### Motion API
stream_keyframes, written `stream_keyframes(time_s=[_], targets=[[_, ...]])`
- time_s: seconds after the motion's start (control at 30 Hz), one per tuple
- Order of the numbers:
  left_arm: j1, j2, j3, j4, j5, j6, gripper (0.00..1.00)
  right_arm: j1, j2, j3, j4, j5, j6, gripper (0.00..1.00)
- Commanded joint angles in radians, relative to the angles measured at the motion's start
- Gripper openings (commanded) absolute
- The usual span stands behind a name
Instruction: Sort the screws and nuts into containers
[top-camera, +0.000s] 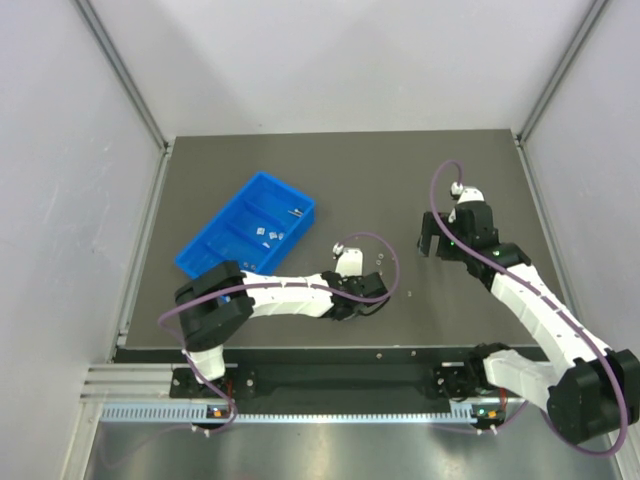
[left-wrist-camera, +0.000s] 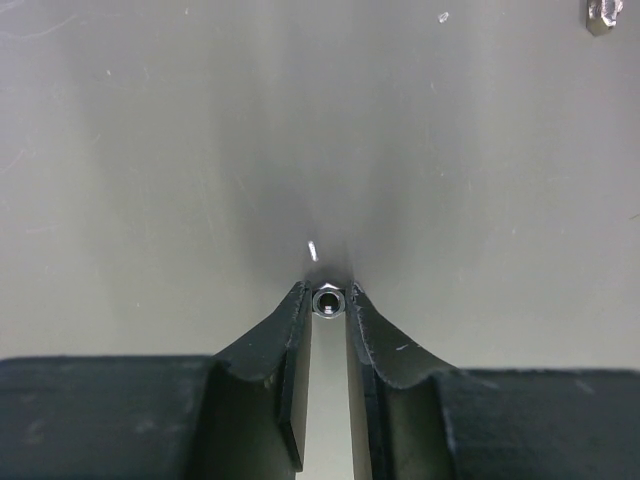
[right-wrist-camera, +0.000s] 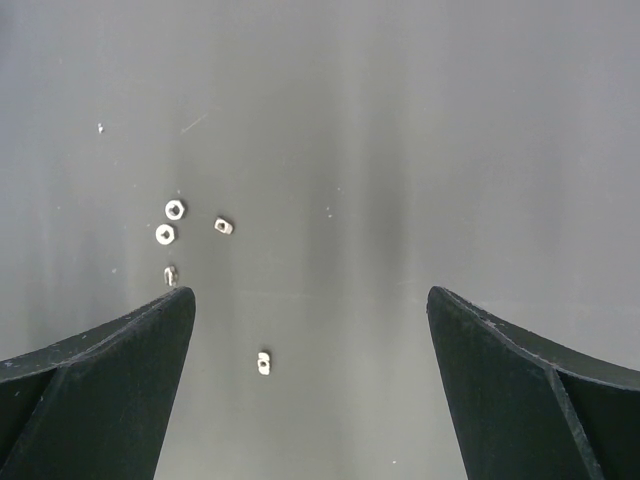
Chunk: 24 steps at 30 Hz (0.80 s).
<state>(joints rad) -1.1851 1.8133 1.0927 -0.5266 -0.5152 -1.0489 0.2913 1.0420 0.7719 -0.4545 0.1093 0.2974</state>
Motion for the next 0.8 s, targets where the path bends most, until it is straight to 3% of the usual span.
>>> stream_keyframes(time_s=[0.0,0.17,0.37,0.47,0.7,0.77], targets=[[0.004,0.069,-0.059,-0.073,0.061,-0.011,0.16,-0.011,-0.004,0.003,0.040,-0.003,-0.009,1.00],[0.008,-0.006,-0.060,-0.075,-0.029,-0.002,0.12,-0.009,-0.002,0.004,0.039,0.000,-0.009,1.00],[0.091,-0.163,-0.082,-0.038,-0.098,0.033,0.13,-0.011,0.001,-0.013,0.040,-0.002,0.002,1.00],[0.185,-0.268,-0.109,-0.010,-0.121,0.078,0.13,-0.009,0.004,-0.029,0.056,-0.023,0.008,1.00],[0.558,-0.538,-0.206,0.069,-0.109,0.251,0.13,0.014,0.042,-0.054,0.102,-0.071,0.016,0.98],[0.619,-0.565,-0.220,0.070,-0.120,0.276,0.14,0.025,0.071,-0.051,0.115,-0.077,0.019,0.98]])
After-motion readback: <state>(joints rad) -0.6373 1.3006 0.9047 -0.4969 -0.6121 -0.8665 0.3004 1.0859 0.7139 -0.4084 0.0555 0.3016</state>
